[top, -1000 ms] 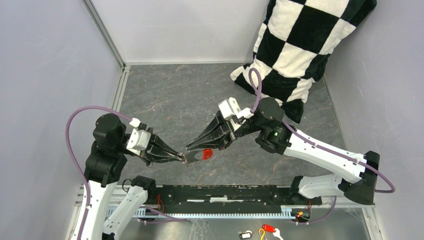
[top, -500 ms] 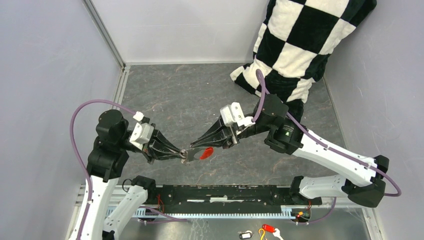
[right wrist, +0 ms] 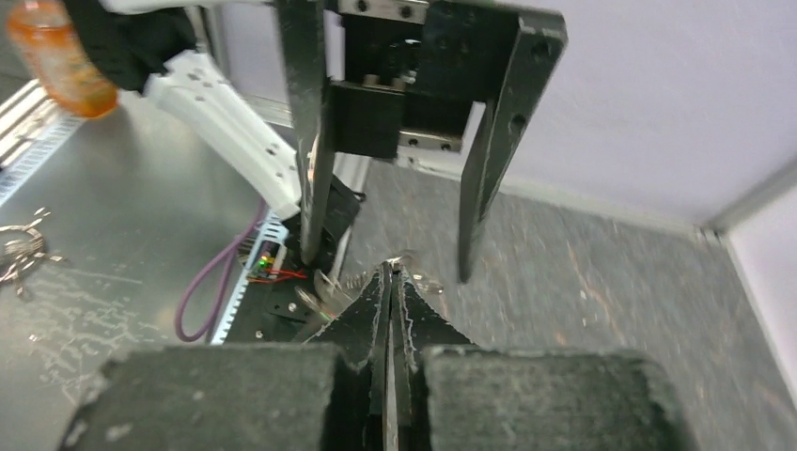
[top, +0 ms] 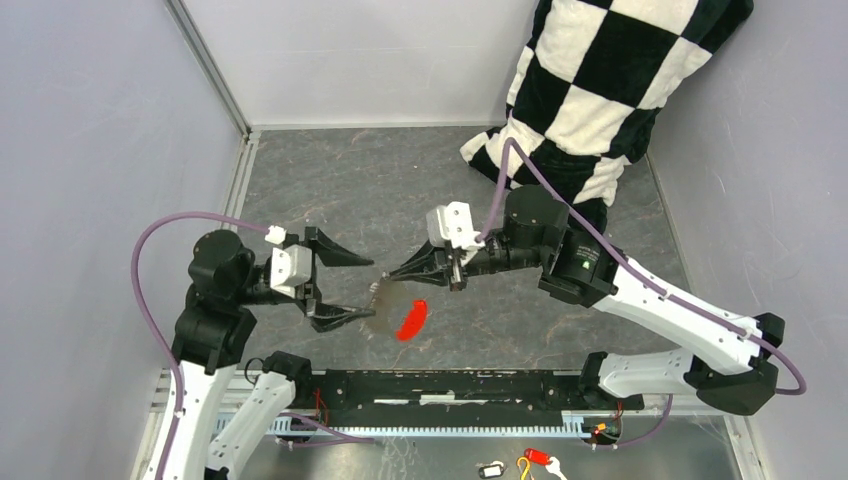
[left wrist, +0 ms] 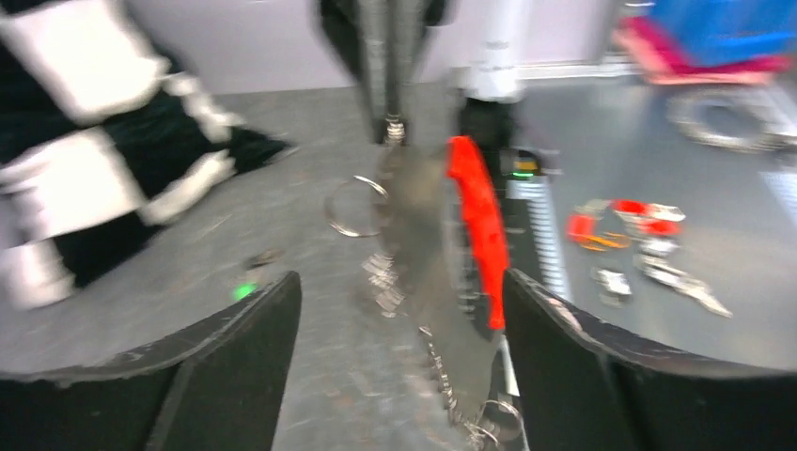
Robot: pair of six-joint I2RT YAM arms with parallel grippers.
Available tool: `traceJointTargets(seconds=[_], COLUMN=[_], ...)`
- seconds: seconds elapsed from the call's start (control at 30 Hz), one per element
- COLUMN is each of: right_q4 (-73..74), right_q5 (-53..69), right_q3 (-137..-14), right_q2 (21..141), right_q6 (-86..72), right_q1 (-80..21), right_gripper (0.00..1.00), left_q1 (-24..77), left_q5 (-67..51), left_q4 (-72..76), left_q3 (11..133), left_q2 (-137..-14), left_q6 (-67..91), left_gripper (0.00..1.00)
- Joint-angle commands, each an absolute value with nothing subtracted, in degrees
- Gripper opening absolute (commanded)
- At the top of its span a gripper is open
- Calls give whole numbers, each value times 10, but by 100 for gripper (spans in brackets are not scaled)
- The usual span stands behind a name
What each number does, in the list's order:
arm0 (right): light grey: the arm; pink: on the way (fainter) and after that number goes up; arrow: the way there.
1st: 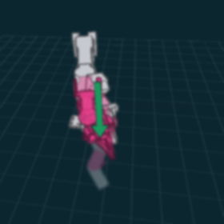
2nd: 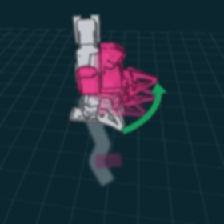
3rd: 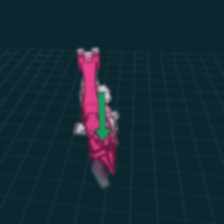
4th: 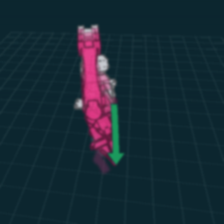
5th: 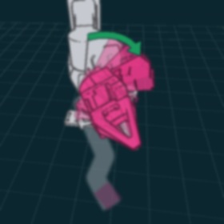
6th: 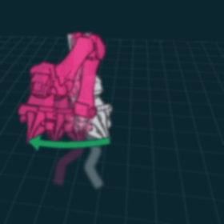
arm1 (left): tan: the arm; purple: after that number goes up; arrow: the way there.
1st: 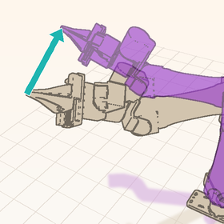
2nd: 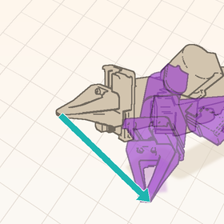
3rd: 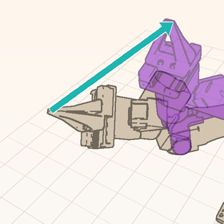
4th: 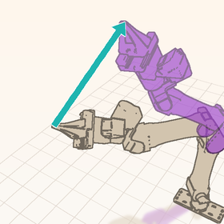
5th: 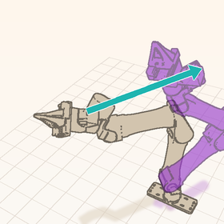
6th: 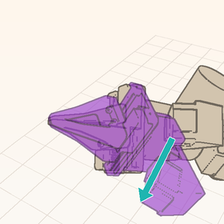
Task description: Put the keys on the keyring
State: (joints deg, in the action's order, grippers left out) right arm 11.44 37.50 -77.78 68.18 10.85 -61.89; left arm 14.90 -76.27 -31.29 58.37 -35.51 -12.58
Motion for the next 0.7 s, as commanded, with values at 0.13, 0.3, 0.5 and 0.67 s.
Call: traceJointTargets(seconds=[0.13, 0.3, 0.5, 0.67], right_q4=[169, 178, 168, 204], right_q5=[82, -139, -397, -470], right_q3=[-815, -841, -906, -994], right_q2=[710, 754, 846, 926], right_q6=[47, 29, 11, 3], right_q1=[-649, -697, -755, -778], right_gripper=[1, 1, 1, 1], left_q1=[151, 150, 150, 151], left_q5=[-352, -363, -410, -399], left_q4=[-177, -170, -110, -102], left_q3=[475, 469, 412, 403], left_q2=[-261, -238, -205, -198], left_q6=[-189, -149, -37, 22], left_gripper=[99, 100, 100, 100])
